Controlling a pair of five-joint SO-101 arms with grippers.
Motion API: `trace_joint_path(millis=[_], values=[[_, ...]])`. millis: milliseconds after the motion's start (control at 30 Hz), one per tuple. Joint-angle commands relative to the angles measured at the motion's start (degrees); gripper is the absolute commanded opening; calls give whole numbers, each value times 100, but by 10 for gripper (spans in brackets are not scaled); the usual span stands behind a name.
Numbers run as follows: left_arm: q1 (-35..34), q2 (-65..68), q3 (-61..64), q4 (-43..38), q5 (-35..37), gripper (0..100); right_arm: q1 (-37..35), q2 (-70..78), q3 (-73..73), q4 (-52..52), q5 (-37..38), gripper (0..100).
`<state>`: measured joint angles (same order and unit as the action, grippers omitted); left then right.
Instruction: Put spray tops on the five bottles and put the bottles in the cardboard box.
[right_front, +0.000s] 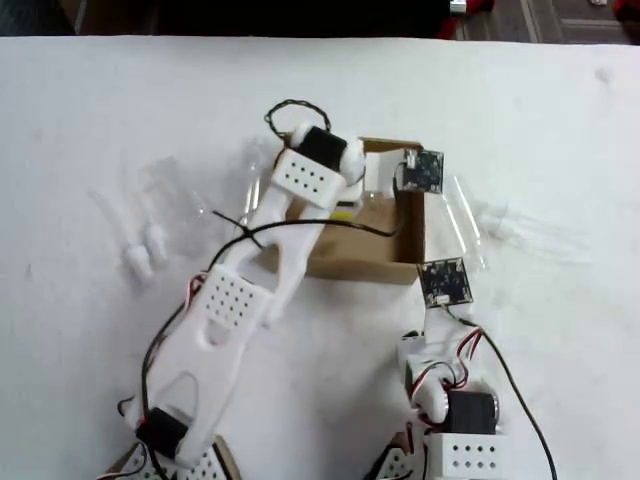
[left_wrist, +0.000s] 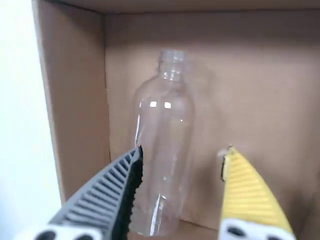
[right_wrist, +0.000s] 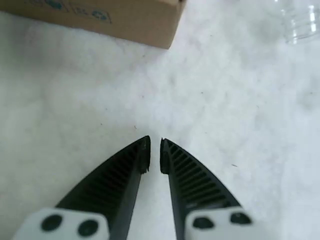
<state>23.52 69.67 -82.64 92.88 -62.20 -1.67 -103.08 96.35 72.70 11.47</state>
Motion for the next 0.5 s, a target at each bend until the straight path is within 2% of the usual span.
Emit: trace_joint_path(millis=[0,133,267,467], values=[[286,-101,-501,62,220,245,31,-22,44,22,18,23],[576,-84,-651,-352,167,243,31,-22,44,22,18,23],[760,-119,-211,-923,220,241,31,-22,44,22,18,23],[708,-154,-149,-686,167,241,31,-22,44,22,18,23]])
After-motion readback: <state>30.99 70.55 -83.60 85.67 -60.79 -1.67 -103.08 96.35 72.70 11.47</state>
